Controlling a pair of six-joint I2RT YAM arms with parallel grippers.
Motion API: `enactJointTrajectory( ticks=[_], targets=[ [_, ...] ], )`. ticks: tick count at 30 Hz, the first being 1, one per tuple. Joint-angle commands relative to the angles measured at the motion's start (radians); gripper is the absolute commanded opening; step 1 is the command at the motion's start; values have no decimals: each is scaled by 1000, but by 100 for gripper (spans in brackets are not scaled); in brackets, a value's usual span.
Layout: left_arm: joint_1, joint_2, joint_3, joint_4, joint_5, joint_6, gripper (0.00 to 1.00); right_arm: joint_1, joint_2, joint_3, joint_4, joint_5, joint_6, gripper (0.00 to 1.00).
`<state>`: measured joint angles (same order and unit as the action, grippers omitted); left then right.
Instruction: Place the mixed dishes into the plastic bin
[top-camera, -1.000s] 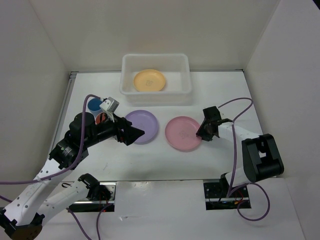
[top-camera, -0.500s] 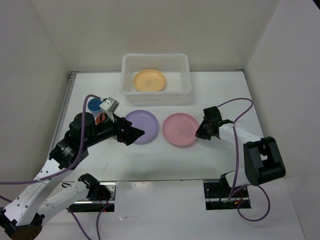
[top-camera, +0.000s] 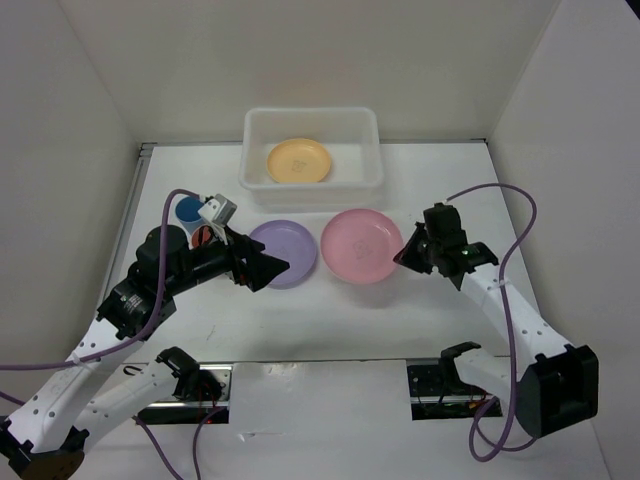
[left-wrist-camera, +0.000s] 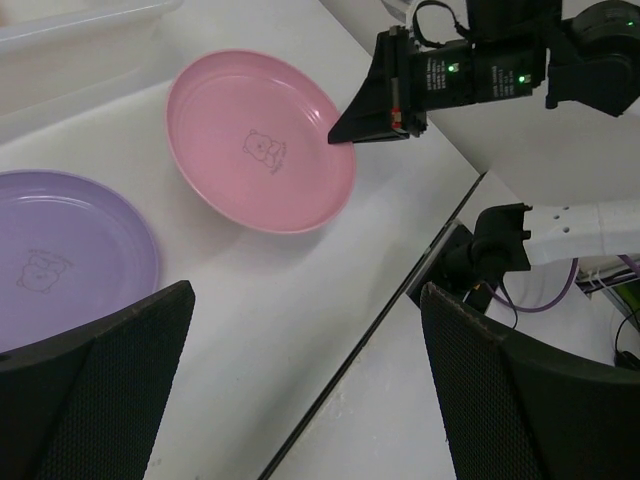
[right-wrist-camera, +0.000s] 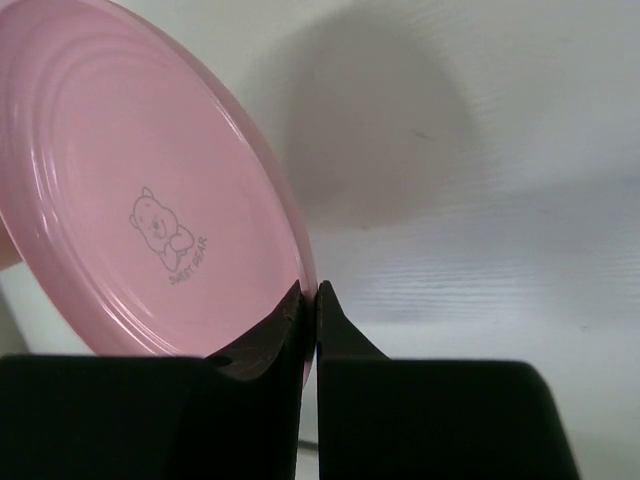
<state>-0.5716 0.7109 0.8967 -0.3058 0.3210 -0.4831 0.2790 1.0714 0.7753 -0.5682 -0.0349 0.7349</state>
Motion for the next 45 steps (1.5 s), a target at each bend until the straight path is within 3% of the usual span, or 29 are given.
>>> enactJointTrajectory(
  ticks=[1,3,7,15,29,34,36,38,41,45],
  targets=[
    [6,-11,-2,54,27,-20,100,8,-41,85,4,-169,-63,0],
    [6,-11,-2,65,27,-20,100,8,-31,114,49,-281,-63,0],
    [6,-11,7,56,27,-20,100,17,85,319,97,-310,-72,0],
    [15,-11,25,36,6,-20,100,17,609,775,238,-353,-52,0],
    [24,-22,4,25,-25,-48,100,26,1222,1425,124,-244,-32,0],
    [24,-42,-15,36,-25,-81,100,46,1494,1928,-172,-146,-42,0],
    [24,-68,-15,36,-25,-81,100,55,1723,2364,-309,-96,-42,0],
    [24,-77,-15,27,-25,-81,100,55,1687,2169,-273,-158,-2,0],
    [24,-77,-6,16,-34,-71,100,75,1786,2303,-348,-105,-11,0],
    [24,-51,-5,16,-34,-61,100,75,1815,2339,-349,-118,-11,0]
  ],
)
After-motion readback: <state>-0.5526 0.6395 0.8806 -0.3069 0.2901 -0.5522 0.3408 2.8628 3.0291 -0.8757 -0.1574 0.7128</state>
